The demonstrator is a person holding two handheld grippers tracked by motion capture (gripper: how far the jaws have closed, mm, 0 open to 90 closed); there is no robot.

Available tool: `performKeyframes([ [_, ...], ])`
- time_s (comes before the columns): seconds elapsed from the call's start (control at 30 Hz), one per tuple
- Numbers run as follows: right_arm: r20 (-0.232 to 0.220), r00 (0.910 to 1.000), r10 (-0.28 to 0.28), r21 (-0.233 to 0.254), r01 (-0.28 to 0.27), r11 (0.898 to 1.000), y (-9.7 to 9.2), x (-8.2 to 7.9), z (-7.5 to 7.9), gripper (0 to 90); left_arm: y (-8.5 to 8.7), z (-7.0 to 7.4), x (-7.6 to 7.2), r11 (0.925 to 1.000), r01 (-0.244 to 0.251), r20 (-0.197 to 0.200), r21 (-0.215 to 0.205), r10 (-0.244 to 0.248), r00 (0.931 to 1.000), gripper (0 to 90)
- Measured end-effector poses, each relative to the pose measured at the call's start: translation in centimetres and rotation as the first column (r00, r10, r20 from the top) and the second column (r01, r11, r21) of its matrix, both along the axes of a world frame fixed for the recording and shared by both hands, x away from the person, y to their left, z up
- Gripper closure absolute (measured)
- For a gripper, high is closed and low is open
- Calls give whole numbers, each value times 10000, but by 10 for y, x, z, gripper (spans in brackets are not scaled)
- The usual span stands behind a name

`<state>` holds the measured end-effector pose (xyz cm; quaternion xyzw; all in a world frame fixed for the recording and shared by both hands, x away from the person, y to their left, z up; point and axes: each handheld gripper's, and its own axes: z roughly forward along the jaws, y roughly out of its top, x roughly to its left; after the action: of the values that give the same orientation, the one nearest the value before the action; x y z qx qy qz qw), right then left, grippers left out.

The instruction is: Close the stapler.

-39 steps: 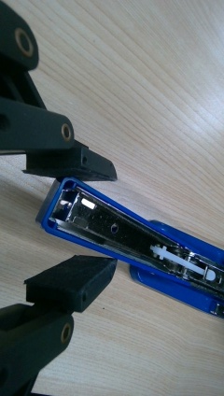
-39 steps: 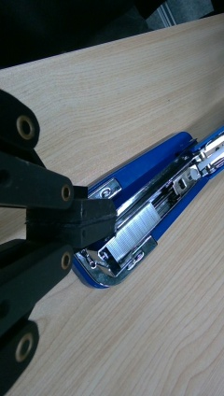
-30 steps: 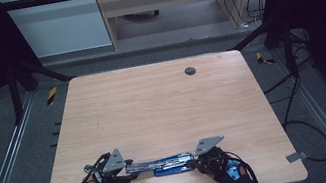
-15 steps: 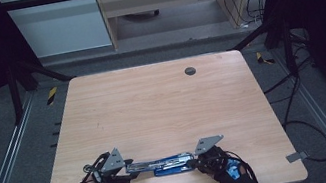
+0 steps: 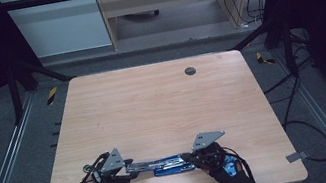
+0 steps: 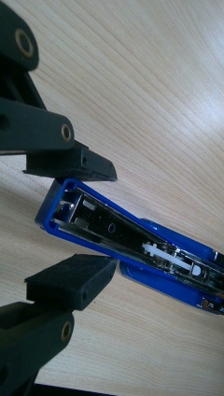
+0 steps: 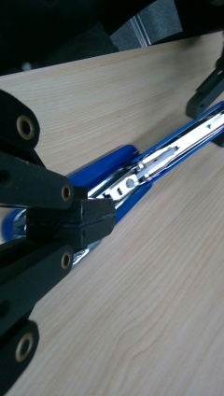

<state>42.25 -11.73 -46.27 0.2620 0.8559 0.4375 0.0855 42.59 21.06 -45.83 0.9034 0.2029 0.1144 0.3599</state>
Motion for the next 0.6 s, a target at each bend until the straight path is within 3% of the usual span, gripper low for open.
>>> performKeyframes([
  [0.3,198,9978,628,724,-641,9953,43,5,10,900,0,0,0,10000,-23,-3,-77,23,10000,518],
  [0.6,117,9957,918,752,-924,9929,81,13,5,900,1,1,0,9999,-27,5,-106,27,10000,520],
])
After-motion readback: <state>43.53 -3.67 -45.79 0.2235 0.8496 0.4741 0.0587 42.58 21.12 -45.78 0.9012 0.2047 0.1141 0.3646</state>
